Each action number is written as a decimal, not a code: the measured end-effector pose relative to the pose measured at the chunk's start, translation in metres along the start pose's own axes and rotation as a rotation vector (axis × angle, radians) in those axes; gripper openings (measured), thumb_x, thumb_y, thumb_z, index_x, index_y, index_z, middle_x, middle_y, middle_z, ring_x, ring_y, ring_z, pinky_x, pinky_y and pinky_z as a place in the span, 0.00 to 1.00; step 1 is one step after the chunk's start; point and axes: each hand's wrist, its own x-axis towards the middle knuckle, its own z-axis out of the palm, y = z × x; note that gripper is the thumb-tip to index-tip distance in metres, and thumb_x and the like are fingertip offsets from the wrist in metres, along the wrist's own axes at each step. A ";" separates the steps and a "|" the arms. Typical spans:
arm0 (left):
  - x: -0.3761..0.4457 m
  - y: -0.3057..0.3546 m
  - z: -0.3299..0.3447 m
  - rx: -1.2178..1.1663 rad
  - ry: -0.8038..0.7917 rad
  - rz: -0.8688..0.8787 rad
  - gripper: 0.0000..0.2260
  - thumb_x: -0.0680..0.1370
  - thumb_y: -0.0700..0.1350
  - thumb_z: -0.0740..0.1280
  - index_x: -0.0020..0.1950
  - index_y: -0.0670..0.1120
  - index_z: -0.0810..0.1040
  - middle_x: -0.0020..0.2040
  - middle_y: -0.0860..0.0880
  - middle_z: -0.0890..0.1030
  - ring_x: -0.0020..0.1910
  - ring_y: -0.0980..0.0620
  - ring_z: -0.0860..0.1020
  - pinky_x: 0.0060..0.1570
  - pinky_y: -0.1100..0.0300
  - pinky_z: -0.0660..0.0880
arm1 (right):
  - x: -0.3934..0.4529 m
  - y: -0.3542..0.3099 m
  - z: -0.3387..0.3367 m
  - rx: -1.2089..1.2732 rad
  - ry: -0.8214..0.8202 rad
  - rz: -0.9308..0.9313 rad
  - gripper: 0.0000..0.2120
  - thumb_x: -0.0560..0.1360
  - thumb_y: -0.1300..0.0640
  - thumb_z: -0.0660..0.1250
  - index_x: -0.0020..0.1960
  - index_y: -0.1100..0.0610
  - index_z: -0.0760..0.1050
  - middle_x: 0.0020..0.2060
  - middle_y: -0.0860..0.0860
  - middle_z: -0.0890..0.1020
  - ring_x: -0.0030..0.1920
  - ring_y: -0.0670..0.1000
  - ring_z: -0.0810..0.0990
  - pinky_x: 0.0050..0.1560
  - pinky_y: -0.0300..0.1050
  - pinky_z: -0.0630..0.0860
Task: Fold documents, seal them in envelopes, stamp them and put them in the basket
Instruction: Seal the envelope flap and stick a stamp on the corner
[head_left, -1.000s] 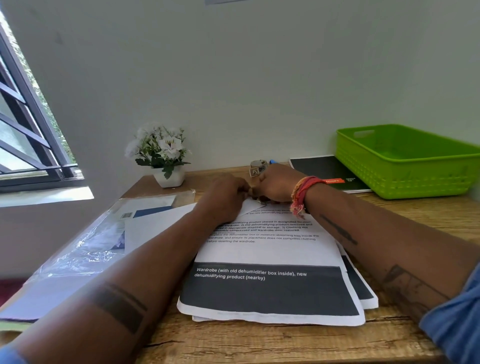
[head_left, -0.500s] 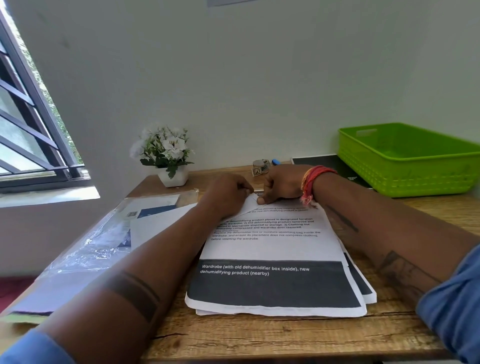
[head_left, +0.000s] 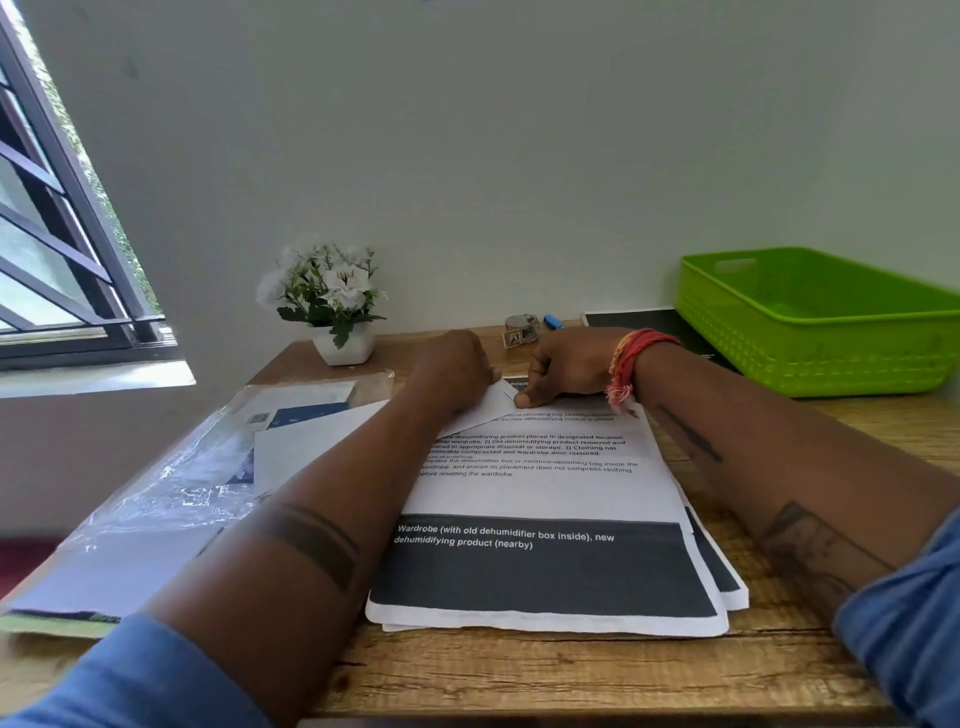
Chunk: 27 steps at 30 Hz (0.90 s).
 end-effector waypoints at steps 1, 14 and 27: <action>-0.001 -0.001 0.001 -0.010 0.028 -0.003 0.13 0.77 0.51 0.73 0.56 0.44 0.81 0.57 0.45 0.83 0.58 0.44 0.79 0.56 0.55 0.73 | 0.001 0.000 0.000 0.002 -0.002 0.002 0.23 0.72 0.38 0.71 0.53 0.57 0.81 0.43 0.50 0.81 0.46 0.50 0.77 0.53 0.49 0.75; -0.009 0.003 0.000 -0.024 0.082 0.027 0.07 0.77 0.46 0.71 0.53 0.45 0.81 0.56 0.44 0.83 0.57 0.44 0.79 0.56 0.55 0.73 | 0.016 -0.018 0.019 -0.206 0.203 0.113 0.27 0.78 0.35 0.61 0.40 0.60 0.73 0.38 0.53 0.75 0.43 0.54 0.75 0.44 0.44 0.69; -0.014 0.001 0.001 0.032 0.094 0.058 0.14 0.76 0.57 0.72 0.50 0.47 0.82 0.54 0.46 0.83 0.57 0.45 0.78 0.58 0.53 0.75 | -0.002 -0.009 -0.001 -0.029 0.009 0.052 0.26 0.73 0.39 0.72 0.53 0.63 0.81 0.38 0.52 0.79 0.38 0.51 0.74 0.39 0.43 0.70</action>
